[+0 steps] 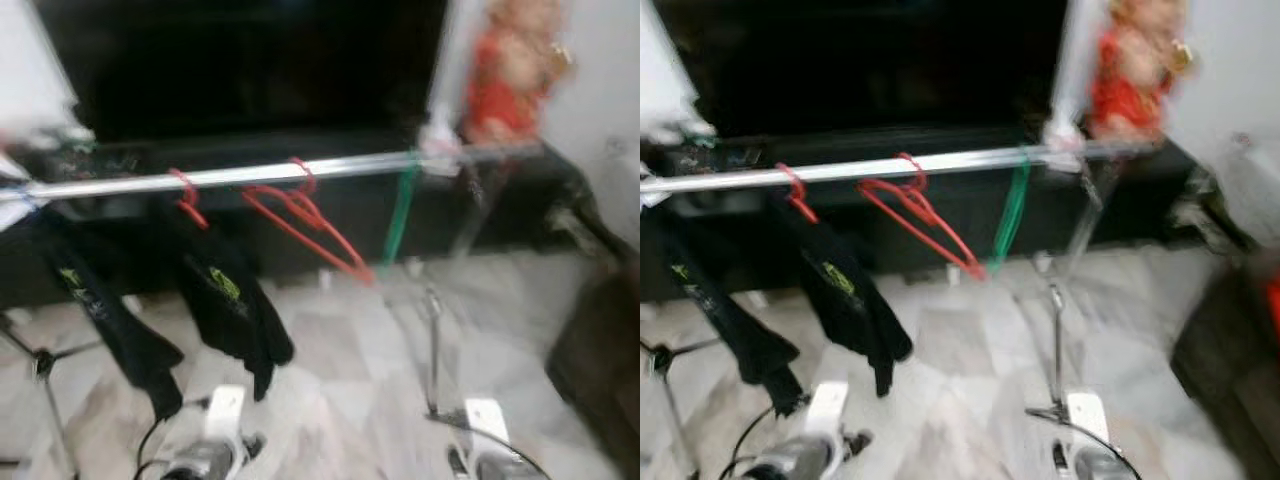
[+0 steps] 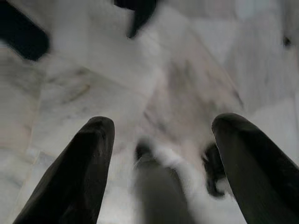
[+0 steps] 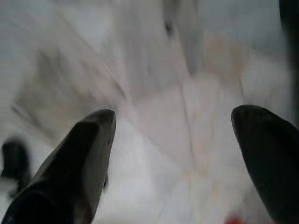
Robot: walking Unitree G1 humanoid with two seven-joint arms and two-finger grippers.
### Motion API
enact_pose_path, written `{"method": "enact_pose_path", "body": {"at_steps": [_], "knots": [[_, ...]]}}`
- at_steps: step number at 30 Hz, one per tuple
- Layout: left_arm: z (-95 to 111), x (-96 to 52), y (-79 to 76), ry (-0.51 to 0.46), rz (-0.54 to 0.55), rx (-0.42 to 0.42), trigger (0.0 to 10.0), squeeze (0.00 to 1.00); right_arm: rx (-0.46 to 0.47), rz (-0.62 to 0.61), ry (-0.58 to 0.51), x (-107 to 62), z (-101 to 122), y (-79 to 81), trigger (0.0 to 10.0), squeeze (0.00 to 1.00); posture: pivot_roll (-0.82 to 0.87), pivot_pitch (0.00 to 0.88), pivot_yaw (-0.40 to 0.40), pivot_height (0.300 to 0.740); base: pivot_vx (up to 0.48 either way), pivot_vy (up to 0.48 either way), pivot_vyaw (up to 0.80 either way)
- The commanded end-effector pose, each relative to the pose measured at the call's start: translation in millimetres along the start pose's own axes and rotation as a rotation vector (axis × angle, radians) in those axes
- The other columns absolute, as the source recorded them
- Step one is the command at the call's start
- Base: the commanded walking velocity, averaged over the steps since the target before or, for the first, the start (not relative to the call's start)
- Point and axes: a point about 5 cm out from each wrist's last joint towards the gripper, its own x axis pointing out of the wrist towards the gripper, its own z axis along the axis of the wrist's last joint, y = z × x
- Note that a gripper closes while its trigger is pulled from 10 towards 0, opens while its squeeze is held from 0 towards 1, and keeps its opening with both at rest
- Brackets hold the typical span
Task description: Hang hanger
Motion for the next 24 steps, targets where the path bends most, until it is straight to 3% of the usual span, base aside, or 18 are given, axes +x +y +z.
{"method": "enact_pose_path", "body": {"at_steps": [1,8,12,24], "knots": [[-14.4,-1.4,9.1,0.051,0.028,0.003,10.0,0.0,-0.004,0.025,-0.034,-0.5,8.2,9.5,10.0,0.0,-0.01,0.0,-0.043,0.74,0.439,0.0,0.0],[-14.2,-1.4,9.3,0.051,0.032,0.01,10.0,0.0,-0.024,0.035,-0.03,-0.5,8.2,9.6,10.0,0.0,-0.01,0.0,-0.043,0.74,0.391,0.0,0.09],[-13.7,-1.4,10.1,0.044,0.047,0.009,10.0,0.0,-0.034,0.037,-0.028,-0.5,8.3,9.6,10.0,0.0,-0.01,0.0,-0.043,0.74,0.0,0.0,0.8],[-10.5,-1.5,11.7,0.006,0.083,0.02,10.0,0.0,-0.019,0.037,-0.029,-0.5,8.4,9.5,10.0,0.0,-0.01,0.0,-0.045,0.74,0.0,0.0,0.0]]}}
